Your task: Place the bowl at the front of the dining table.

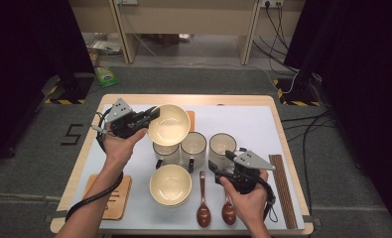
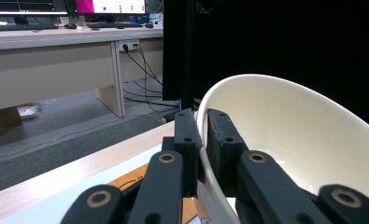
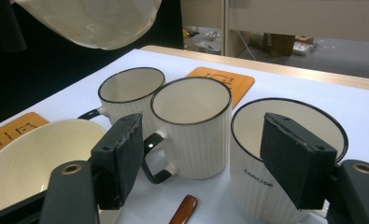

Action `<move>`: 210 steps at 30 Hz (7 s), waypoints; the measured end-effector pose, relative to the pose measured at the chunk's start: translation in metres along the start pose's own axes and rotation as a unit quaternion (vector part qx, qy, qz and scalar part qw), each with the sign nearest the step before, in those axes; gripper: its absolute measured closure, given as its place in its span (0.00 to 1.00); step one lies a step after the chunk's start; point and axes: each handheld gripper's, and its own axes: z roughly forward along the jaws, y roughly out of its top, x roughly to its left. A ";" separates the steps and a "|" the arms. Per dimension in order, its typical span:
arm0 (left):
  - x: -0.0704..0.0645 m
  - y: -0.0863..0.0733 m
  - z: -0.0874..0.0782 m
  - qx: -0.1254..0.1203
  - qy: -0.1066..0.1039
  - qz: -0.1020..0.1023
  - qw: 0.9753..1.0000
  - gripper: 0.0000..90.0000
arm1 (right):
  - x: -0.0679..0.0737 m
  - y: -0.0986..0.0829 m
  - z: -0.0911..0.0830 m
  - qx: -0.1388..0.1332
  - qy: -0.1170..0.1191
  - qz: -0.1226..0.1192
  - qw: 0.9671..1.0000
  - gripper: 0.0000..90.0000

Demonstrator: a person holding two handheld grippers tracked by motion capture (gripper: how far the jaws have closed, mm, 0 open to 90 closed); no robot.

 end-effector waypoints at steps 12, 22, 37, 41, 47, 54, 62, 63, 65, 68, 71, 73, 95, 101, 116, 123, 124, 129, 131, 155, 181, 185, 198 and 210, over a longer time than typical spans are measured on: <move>0.010 0.006 0.012 -0.006 0.005 -0.007 1.000 0.92 | -0.001 0.001 -0.001 -0.003 0.000 -0.002 1.000 0.34; 0.015 0.010 0.022 -0.007 0.009 -0.008 1.000 0.92 | -0.002 0.001 -0.002 -0.007 0.000 0.000 1.000 0.34; 0.022 0.014 0.039 -0.002 0.020 0.002 1.000 0.92 | -0.004 0.001 -0.004 -0.008 -0.001 0.004 1.000 0.34; 0.024 0.015 0.043 -0.002 0.020 0.000 1.000 0.92 | -0.005 0.001 -0.004 -0.009 -0.002 0.004 1.000 0.34; 0.027 0.016 0.047 -0.003 0.023 -0.003 1.000 0.92 | -0.005 0.001 -0.004 -0.009 -0.003 0.004 1.000 0.34; 0.031 0.015 0.055 0.001 0.028 -0.004 1.000 0.92 | -0.005 0.000 -0.003 -0.006 -0.002 0.004 1.000 0.34; 0.034 0.011 0.062 0.001 0.031 -0.012 0.999 0.92 | -0.006 -0.001 -0.003 -0.006 -0.001 0.004 1.000 0.34; 0.035 0.011 0.063 0.002 0.031 -0.013 0.999 0.92 | -0.006 -0.001 -0.003 -0.006 -0.001 0.004 1.000 0.34; 0.036 0.010 0.064 0.003 0.033 -0.014 0.999 0.92 | -0.006 -0.002 -0.002 -0.006 -0.001 0.004 1.000 0.34; 0.038 0.009 0.066 0.006 0.035 -0.014 0.999 0.92 | -0.006 -0.002 -0.002 -0.006 0.000 0.005 1.000 0.34; 0.040 0.009 0.068 0.010 0.037 -0.013 0.999 0.92 | -0.006 -0.002 -0.002 -0.007 -0.001 0.005 1.000 0.34; 0.042 0.008 0.071 0.009 0.038 -0.017 0.999 0.92 | -0.006 -0.002 -0.002 -0.007 0.000 0.006 1.000 0.34; 0.060 -0.012 0.106 0.042 0.054 -0.046 0.997 0.92 | -0.008 -0.003 -0.002 -0.006 -0.001 0.007 1.000 0.34; 0.064 -0.016 0.112 0.054 0.063 -0.056 0.995 0.92 | -0.009 -0.004 -0.003 -0.004 -0.002 0.011 1.000 0.34; 0.076 -0.029 0.128 0.077 0.073 -0.064 0.992 0.92 | -0.010 -0.005 -0.002 -0.003 -0.001 0.010 1.000 0.34; 0.083 -0.037 0.137 0.094 0.072 -0.076 0.990 0.92 | -0.010 -0.005 -0.002 -0.002 -0.002 0.011 1.000 0.34; 0.084 -0.038 0.138 0.096 0.071 -0.077 0.990 0.92 | -0.010 -0.005 -0.002 -0.003 -0.002 0.010 1.000 0.34; 0.087 -0.043 0.144 0.108 0.074 -0.078 0.988 0.92 | -0.010 -0.005 -0.002 -0.003 -0.001 0.009 1.000 0.34; 0.088 -0.046 0.146 0.115 0.078 -0.080 0.987 0.92 | -0.010 -0.005 -0.002 -0.003 -0.002 0.009 1.000 0.34; 0.100 -0.067 0.156 0.148 0.095 -0.095 0.980 0.92 | -0.010 -0.005 -0.002 -0.003 -0.001 0.009 1.000 0.34; 0.100 -0.078 0.170 0.161 0.092 -0.109 0.977 0.92 | -0.013 -0.005 -0.003 -0.004 -0.004 0.011 1.000 0.34; 0.102 -0.080 0.171 0.165 0.092 -0.110 0.976 0.92 | -0.013 -0.006 -0.003 -0.002 -0.004 0.011 1.000 0.34; 0.105 -0.087 0.175 0.170 0.082 -0.122 0.974 0.92 | -0.013 -0.006 -0.003 -0.001 -0.004 0.011 1.000 0.34; 0.110 -0.095 0.176 0.166 0.074 -0.136 0.974 0.91 | -0.013 -0.007 -0.002 0.000 -0.005 0.009 1.000 0.34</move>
